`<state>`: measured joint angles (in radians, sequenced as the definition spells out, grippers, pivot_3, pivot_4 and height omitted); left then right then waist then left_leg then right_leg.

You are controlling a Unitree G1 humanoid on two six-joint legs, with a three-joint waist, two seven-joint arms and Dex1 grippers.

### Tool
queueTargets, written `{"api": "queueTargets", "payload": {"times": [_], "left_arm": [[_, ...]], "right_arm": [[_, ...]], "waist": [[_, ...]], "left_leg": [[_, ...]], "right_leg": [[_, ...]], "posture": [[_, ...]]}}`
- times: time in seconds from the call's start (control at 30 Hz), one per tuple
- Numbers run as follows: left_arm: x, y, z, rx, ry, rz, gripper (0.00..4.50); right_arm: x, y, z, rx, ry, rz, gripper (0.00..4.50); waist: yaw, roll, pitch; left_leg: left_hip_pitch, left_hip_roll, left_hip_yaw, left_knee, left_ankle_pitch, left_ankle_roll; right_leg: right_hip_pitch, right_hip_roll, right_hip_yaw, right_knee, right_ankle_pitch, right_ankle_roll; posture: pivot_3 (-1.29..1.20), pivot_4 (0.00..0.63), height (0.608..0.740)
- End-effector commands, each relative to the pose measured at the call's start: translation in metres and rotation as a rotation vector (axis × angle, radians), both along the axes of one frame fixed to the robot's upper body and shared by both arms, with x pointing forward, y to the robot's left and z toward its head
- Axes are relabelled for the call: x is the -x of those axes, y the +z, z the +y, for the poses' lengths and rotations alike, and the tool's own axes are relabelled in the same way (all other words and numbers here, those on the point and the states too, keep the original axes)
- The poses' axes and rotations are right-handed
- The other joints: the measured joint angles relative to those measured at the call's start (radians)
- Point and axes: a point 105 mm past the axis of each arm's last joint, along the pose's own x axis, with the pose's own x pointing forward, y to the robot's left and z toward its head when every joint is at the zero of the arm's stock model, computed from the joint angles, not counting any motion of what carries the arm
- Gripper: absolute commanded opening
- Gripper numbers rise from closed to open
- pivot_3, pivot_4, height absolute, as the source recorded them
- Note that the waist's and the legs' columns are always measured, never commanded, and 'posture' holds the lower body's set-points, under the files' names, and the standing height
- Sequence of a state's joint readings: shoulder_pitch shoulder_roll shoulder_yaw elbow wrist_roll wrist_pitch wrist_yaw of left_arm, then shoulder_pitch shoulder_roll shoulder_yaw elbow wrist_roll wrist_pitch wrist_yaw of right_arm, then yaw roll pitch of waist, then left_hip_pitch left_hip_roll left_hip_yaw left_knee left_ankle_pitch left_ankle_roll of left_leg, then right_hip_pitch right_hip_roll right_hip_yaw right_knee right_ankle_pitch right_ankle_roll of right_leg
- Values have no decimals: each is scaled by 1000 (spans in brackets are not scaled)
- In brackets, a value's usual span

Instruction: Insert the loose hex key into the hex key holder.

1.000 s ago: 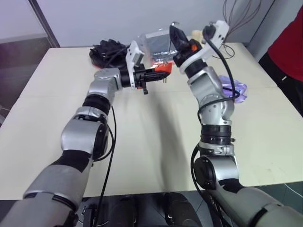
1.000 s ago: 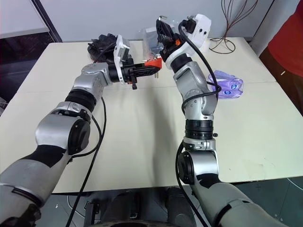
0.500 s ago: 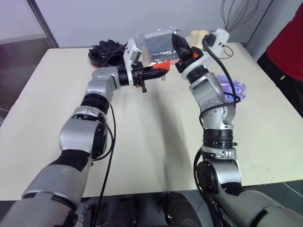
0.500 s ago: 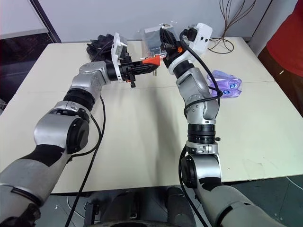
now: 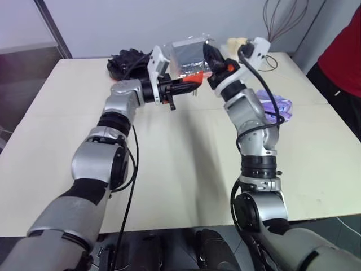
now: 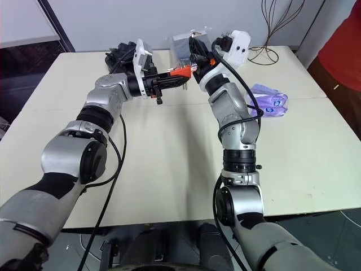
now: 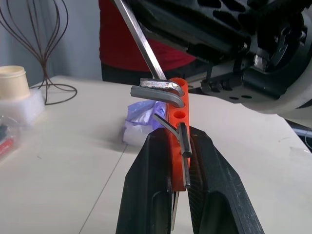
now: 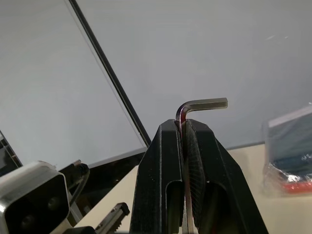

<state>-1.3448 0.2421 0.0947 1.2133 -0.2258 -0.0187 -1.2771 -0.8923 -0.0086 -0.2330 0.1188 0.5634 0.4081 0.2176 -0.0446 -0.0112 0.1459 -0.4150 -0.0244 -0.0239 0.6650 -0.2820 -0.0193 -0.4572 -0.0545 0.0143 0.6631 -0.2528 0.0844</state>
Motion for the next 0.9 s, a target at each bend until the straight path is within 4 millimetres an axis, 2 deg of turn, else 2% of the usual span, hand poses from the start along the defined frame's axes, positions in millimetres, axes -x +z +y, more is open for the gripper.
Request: {"api": "queueTargets", "payload": {"times": [0.03,0.47,0.63,0.9], "left_arm": [[0,19,0,15,7,-69,0],[3,6,0,-19,-17,-52,0],[1,8,1,-14,-3,-55,0],[-1,10,1,-9,15,-63,0]], "right_arm": [[12,21,2,-17,10,-85,36],[12,28,0,-12,-3,-109,36],[13,30,3,-19,7,-112,36],[14,23,7,-19,20,-93,36]], "waist": [[0,0,0],[0,0,0],[0,0,0],[-1,0,0]], "left_leg": [[0,0,0,0,0,0],[0,0,0,1,0,0],[0,0,0,1,0,0],[0,0,0,1,0,0]], "right_leg": [[0,0,0,0,0,0],[0,0,0,1,0,0],[0,0,0,1,0,0],[0,0,0,1,0,0]], "posture": [[0,150,740],[0,150,740],[0,150,740],[0,150,740]]}}
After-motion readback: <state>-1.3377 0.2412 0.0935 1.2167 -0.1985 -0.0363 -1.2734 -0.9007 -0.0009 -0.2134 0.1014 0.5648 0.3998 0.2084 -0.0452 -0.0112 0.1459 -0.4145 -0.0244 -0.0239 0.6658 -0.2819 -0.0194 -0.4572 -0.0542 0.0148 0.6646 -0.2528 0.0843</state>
